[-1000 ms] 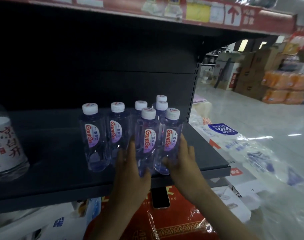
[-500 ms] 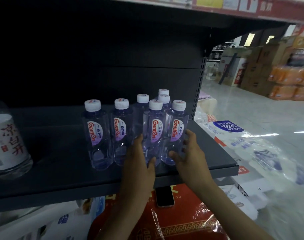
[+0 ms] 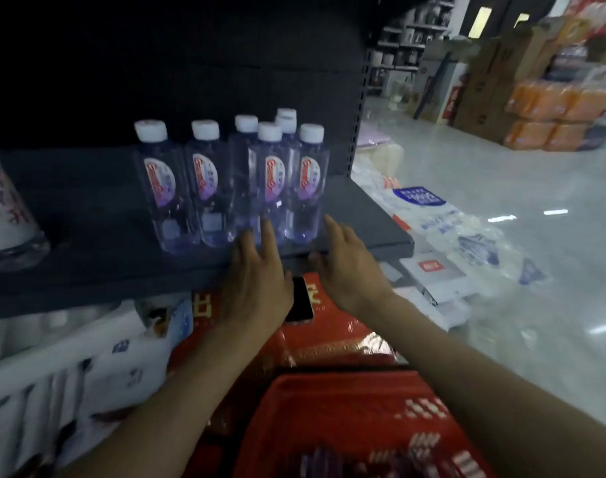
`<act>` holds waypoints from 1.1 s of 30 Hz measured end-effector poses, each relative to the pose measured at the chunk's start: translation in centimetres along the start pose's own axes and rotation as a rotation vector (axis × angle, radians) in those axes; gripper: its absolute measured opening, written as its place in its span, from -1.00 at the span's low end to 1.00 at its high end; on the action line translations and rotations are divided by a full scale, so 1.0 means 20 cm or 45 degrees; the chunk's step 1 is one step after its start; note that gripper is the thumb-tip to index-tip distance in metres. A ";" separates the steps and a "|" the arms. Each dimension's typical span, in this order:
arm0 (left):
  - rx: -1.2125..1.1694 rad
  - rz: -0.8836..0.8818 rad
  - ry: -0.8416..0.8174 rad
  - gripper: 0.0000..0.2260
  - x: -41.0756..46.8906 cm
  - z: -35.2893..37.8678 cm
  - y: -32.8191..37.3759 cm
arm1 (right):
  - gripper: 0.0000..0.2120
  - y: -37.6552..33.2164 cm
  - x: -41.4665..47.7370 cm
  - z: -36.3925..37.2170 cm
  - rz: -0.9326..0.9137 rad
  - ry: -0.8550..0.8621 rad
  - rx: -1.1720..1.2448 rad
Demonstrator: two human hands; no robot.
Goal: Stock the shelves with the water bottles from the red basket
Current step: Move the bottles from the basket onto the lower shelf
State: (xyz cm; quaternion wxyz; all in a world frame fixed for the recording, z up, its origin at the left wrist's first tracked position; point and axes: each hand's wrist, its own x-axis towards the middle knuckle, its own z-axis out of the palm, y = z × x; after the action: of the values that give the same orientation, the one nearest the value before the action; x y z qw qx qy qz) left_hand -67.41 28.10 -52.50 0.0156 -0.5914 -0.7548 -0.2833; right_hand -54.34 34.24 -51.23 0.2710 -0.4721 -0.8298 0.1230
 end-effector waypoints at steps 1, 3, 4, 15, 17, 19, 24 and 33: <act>0.092 0.061 -0.044 -0.17 -0.06 0.02 0.02 | -0.43 0.01 -0.07 -0.01 0.004 -0.041 -0.095; 0.221 0.184 -0.168 -0.23 -0.21 0.06 0.07 | -0.39 0.05 -0.23 -0.04 0.022 -0.114 -0.261; 0.256 0.247 -0.235 -0.25 -0.29 0.08 0.09 | -0.38 0.08 -0.32 -0.05 0.037 -0.165 -0.319; 0.323 0.126 -1.485 -0.62 -1.08 0.56 0.04 | -0.66 0.61 -1.31 0.08 0.530 -0.791 -0.170; 0.369 0.090 -1.610 -0.63 -1.16 0.65 -0.02 | -0.65 0.63 -1.41 0.17 0.522 -1.060 -0.174; 0.412 0.018 -1.663 -0.48 -1.19 0.74 -0.07 | -0.61 0.64 -1.44 0.25 0.514 -1.241 -0.143; 0.409 -0.186 -1.754 -0.29 -1.14 0.93 -0.13 | -0.43 0.66 -1.44 0.44 0.387 -1.327 -0.020; 0.401 -0.367 -1.392 -0.41 -1.03 1.10 -0.24 | -0.31 0.69 -1.39 0.75 0.079 -1.156 -0.096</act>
State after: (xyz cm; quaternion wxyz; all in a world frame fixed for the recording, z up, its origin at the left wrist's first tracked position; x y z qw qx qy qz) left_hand -58.82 19.08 -80.25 -0.3270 -0.5338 -0.7590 0.1790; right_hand -41.65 18.53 -79.29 -0.1412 -0.4045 -0.8540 0.2952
